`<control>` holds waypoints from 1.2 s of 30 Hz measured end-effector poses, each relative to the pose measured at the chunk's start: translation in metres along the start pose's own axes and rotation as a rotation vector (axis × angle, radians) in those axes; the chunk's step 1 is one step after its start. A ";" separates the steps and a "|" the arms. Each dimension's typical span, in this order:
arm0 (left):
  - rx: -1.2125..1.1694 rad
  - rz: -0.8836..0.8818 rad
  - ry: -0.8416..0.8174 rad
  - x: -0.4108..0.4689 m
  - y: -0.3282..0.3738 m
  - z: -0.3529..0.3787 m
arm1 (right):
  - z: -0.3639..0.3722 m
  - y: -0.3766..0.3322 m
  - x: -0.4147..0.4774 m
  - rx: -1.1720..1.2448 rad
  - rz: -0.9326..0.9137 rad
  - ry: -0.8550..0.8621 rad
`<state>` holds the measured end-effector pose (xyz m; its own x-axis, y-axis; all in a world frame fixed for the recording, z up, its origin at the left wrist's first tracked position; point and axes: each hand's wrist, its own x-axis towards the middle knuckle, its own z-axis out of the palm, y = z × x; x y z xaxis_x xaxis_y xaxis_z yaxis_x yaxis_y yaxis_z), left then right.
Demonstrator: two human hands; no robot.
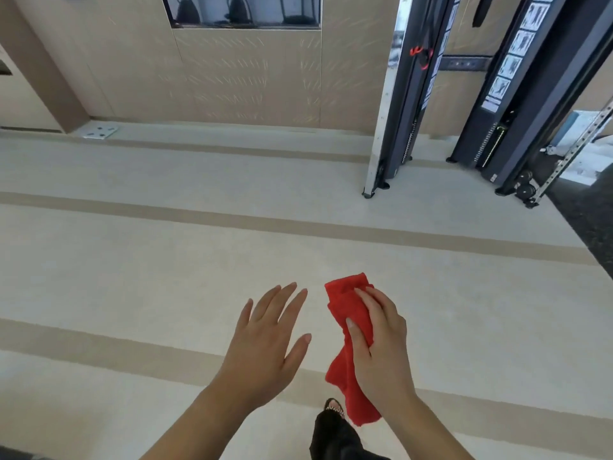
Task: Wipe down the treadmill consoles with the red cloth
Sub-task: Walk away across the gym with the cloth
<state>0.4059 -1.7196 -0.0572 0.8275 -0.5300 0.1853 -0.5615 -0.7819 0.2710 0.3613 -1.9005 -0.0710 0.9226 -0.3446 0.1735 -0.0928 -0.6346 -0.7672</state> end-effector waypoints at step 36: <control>-0.043 -0.188 -0.080 0.840 -0.547 0.126 | 0.419 0.044 0.935 0.075 -0.081 -0.083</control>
<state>1.4085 -1.7786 -0.1683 0.9144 -0.4015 0.0527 -0.3950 -0.8558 0.3339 1.3764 -1.9607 -0.2010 0.9539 -0.2342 0.1876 0.0087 -0.6034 -0.7974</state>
